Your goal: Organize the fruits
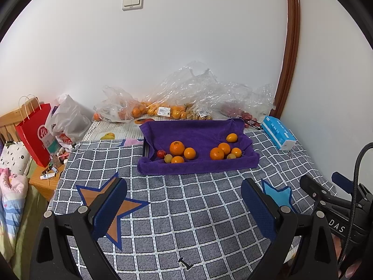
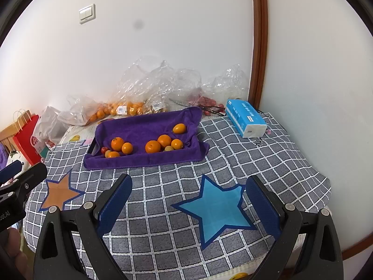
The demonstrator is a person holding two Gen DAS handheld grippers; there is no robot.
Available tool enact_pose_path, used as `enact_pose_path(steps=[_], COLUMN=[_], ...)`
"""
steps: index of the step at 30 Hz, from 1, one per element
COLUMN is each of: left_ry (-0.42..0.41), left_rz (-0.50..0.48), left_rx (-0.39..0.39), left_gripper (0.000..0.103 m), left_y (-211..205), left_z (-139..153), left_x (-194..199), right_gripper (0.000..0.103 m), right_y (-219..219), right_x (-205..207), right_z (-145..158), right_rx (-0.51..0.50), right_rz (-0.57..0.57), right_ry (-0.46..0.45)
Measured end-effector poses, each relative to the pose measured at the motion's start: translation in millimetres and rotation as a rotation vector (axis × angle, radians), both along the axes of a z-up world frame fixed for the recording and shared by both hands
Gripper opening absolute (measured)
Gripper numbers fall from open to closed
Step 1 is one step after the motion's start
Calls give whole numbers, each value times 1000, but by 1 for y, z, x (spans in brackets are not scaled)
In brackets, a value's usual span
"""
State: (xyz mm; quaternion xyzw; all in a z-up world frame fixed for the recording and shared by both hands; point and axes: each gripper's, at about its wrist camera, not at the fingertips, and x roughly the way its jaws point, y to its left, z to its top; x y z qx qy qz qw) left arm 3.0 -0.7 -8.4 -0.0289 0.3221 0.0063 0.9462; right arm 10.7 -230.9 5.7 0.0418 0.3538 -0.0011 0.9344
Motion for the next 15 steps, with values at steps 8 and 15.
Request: enact_pose_path(steps=[8,15], left_ry=[1,5], left_rz=[0,18], left_rx=[-2,12], left_gripper=[99,99], left_y=[0,1], left_z=[0,2], left_x=[0,3], right_gripper=[97,97], right_y=[0,1], right_x=[0,0], right_z=[0,0], right_rx=[-2,-1], right_rz=[0,4], right_ry=[-3,-3])
